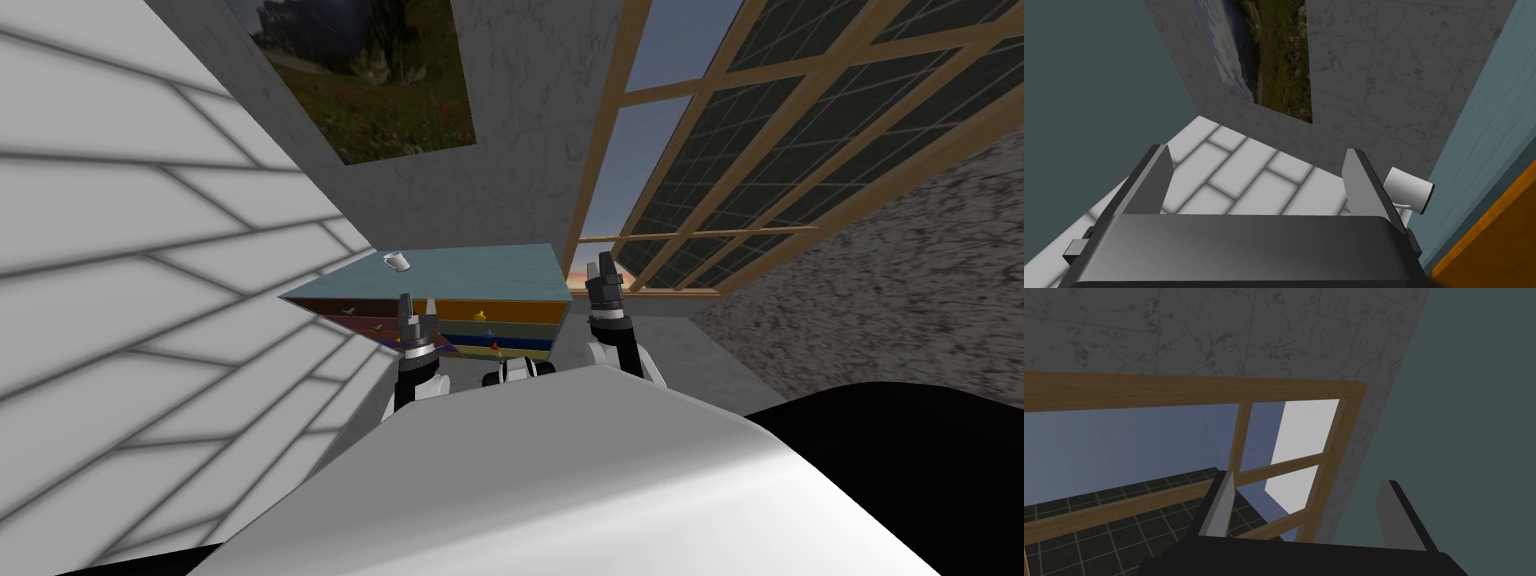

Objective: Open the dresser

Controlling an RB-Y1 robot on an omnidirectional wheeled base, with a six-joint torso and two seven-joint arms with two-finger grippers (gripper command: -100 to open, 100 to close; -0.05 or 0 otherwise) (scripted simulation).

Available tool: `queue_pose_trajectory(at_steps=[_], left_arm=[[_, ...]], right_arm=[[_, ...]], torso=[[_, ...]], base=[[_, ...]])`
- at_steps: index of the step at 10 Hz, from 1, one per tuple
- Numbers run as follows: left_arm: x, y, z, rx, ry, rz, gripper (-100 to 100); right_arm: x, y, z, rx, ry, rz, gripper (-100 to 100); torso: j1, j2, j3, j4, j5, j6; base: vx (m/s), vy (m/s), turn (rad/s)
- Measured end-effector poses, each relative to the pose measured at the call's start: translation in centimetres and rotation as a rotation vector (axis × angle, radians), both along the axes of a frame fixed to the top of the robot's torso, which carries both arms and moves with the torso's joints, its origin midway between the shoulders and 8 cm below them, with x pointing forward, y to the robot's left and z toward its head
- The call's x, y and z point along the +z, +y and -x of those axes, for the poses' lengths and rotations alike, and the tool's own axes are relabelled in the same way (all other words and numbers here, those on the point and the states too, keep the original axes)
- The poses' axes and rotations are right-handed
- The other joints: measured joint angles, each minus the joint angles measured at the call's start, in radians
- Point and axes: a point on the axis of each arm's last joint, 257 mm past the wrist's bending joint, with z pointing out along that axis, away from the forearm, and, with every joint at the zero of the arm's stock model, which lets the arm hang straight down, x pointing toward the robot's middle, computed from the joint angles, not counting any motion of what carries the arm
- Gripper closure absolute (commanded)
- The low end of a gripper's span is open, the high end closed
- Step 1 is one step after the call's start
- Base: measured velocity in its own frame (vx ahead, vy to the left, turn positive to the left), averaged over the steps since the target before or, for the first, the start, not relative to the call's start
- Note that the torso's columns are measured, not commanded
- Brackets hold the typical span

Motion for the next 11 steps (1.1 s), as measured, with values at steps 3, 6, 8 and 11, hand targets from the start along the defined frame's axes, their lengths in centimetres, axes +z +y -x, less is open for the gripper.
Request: queue_pose_trajectory(at_steps=[3, 6, 8, 11], left_arm=[[-2.2, 0.1, -0.7, -0.001, 0.041, -0.015, -100], [-4.5, 0.0, -1.3, 0.001, 0.080, -0.020, -100], [-6.0, 0.0, -1.7, 0.004, 0.105, -0.020, -100], [-7.9, -0.1, -2.4, 0.008, 0.139, -0.018, -100]], right_arm=[[0.0, 0.0, 0.0, 0.000, 0.000, 0.000, 0], [0.0, 0.0, 0.0, 0.000, 0.000, 0.000, 0], [0.0, 0.0, 0.0, 0.000, 0.000, 0.000, 0], [0.0, 0.0, 0.0, 0.000, 0.000, 0.000, 0]], torso=[[0.000, 0.000, 0.000, 0.000, 0.000, 0.000], [0.000, 0.000, 0.000, 0.000, 0.000, 0.000], [0.000, 0.000, 0.000, 0.000, 0.000, 0.000], [0.000, 0.000, 0.000, 0.000, 0.000, 0.000]], base=[[-0.008, -0.030, -0.013], [-0.004, -0.028, -0.013], [-0.004, -0.030, -0.014], [-0.007, -0.026, -0.012]])
